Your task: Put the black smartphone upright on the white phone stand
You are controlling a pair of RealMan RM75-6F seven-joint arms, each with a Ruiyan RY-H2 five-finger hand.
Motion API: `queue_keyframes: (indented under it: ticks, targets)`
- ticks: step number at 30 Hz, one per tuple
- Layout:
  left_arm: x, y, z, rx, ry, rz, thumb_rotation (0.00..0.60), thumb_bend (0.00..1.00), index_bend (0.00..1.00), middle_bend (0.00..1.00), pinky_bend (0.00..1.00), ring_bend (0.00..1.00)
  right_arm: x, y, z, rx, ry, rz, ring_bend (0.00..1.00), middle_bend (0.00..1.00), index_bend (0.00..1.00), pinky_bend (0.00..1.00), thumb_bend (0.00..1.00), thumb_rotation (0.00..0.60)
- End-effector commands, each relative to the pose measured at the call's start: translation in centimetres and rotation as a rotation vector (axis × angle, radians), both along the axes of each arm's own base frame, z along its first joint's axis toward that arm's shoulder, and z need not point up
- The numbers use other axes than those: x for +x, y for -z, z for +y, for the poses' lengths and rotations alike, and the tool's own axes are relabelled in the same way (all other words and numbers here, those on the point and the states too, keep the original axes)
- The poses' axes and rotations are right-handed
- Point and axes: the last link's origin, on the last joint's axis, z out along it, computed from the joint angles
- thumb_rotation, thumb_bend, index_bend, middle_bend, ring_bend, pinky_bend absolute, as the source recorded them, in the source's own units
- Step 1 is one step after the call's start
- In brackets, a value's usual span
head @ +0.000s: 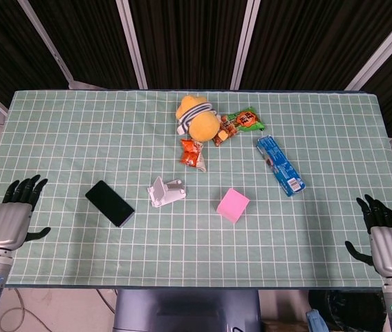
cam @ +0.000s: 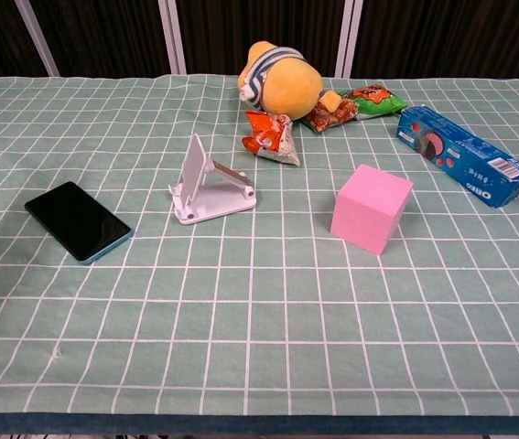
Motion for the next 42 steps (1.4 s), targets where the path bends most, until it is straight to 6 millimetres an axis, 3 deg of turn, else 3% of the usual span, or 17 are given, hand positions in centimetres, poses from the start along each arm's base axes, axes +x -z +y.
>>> queue_keyframes:
  ticks: [1, 13, 21, 28, 42]
  targets:
    - [0.1, 0.2, 2.2, -0.063, 0.005, 0.095, 0.600, 0.08, 0.00, 0.00, 0.00, 0.00, 0.0, 0.0, 0.0, 0.000, 0.001, 0.000, 0.00, 0.00, 0.00, 0.12, 0.34, 0.600]
    - [-0.8, 3.4, 7.3, -0.209, -0.015, 0.288, 0.600, 0.14, 0.00, 0.04, 0.00, 0.00, -0.1, 0.0, 0.1, -0.008, 0.014, 0.004, 0.00, 0.00, 0.00, 0.12, 0.34, 0.600]
    - [0.0, 5.7, 9.6, -0.294, 0.011, 0.341, 0.600, 0.14, 0.01, 0.06, 0.00, 0.00, -0.2, -0.1, 0.3, -0.013, 0.023, 0.003, 0.00, 0.00, 0.00, 0.12, 0.34, 0.600]
    - [1.9, 7.0, 10.5, -0.326, 0.082, 0.318, 0.600, 0.14, 0.04, 0.09, 0.00, 0.00, -0.3, -0.1, 0.3, -0.014, 0.026, 0.002, 0.00, 0.00, 0.00, 0.12, 0.34, 0.600]
    - [3.9, 9.1, 10.8, -0.443, 0.169, 0.361, 0.600, 0.14, 0.10, 0.16, 0.00, 0.00, -0.3, -0.2, 0.3, -0.014, 0.027, -0.004, 0.00, 0.00, 0.00, 0.12, 0.34, 0.600]
